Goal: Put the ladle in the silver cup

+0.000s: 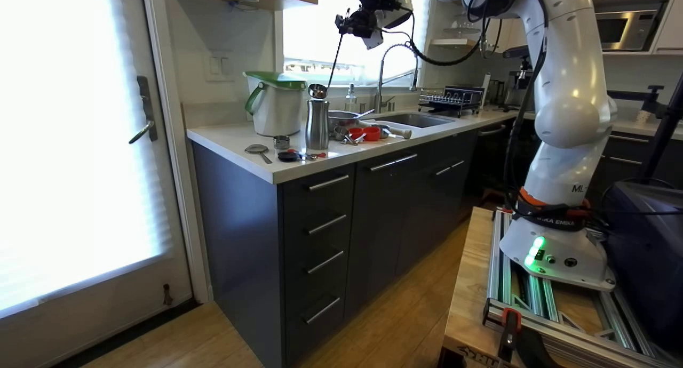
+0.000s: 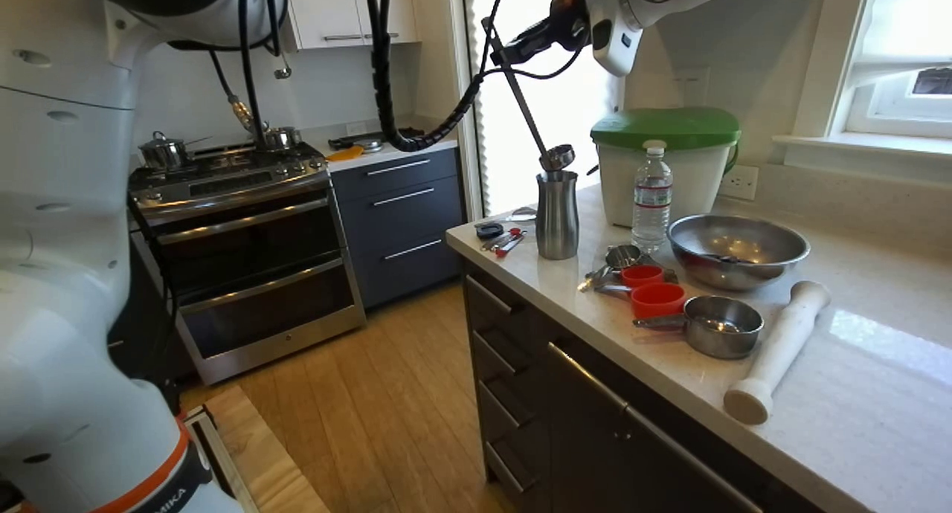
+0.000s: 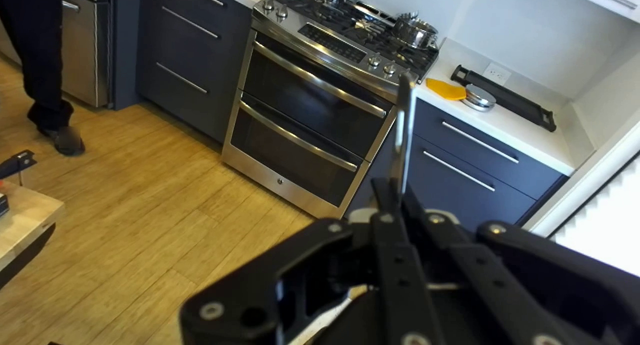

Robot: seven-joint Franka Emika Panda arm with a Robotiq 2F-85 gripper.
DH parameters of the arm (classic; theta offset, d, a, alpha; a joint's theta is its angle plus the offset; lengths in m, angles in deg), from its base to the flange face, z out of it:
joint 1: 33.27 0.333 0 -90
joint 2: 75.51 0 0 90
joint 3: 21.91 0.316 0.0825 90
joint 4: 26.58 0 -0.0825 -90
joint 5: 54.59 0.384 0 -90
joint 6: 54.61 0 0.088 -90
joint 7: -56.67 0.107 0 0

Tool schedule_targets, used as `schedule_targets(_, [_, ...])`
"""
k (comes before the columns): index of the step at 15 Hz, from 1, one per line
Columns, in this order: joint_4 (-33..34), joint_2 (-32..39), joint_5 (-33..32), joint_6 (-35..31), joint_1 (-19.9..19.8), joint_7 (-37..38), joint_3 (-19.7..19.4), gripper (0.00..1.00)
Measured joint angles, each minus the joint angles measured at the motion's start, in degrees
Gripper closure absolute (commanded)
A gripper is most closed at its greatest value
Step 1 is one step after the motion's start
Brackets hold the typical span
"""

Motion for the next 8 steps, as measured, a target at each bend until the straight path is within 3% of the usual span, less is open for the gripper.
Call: schedule_targets(8, [0.03,0.82,0.21,0.01,-0.13,2.10,0.54,0.99])
